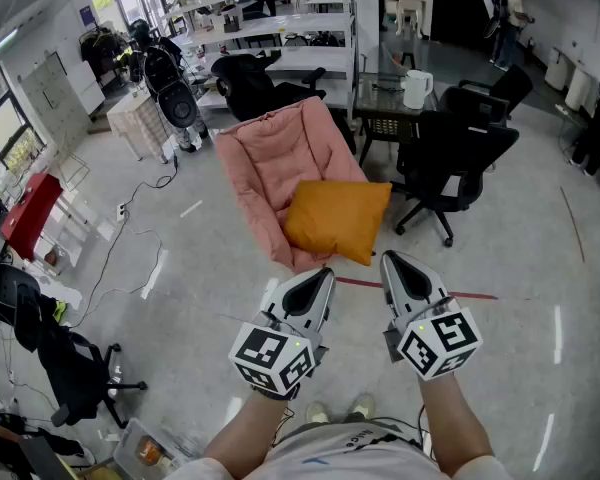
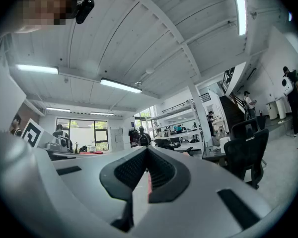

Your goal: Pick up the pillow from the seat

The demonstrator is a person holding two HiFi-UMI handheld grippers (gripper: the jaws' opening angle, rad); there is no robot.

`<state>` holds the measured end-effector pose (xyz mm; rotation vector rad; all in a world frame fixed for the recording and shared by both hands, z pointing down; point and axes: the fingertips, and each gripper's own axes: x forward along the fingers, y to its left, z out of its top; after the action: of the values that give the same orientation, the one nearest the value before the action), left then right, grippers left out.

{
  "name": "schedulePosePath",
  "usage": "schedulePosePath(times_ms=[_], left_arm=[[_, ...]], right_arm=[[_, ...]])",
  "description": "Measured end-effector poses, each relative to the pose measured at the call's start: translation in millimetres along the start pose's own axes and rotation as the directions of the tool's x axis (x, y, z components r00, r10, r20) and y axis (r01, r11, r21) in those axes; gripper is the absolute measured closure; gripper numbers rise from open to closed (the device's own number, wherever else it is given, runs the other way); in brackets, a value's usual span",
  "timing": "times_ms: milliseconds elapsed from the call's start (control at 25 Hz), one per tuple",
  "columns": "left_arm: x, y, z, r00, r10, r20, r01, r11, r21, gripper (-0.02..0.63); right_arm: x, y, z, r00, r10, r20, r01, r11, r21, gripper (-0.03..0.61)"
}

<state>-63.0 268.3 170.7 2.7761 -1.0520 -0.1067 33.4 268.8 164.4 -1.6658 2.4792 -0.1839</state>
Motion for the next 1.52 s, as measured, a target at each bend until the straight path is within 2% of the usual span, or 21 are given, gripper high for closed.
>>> schedulePosePath(times_ms=[560, 1000, 1520], left_arm=[[9.9, -17.3, -9.2, 1.000, 0.013, -0.010, -0.013, 1.000, 0.010, 0.603], [24.3, -24.3, -13.4, 0.999, 0.037, 0.013, -0.037, 0.999, -0.010, 0.603], [45.5, -34.5, -29.5, 0.994, 0.108, 0.003, -0.108, 0.993, 0.043, 0.603]], right_arm=[[-11.3, -14.2, -3.1, 1.000, 0.018, -0.002, -0.018, 1.000, 0.012, 0.565], [-17.5, -35.9, -1.8, 0.998, 0.061, 0.027, -0.063, 0.994, 0.087, 0.565], [-26.3, -68.9, -12.9, 0.997, 0.071, 0.039, -0.074, 0.995, 0.073, 0.563]])
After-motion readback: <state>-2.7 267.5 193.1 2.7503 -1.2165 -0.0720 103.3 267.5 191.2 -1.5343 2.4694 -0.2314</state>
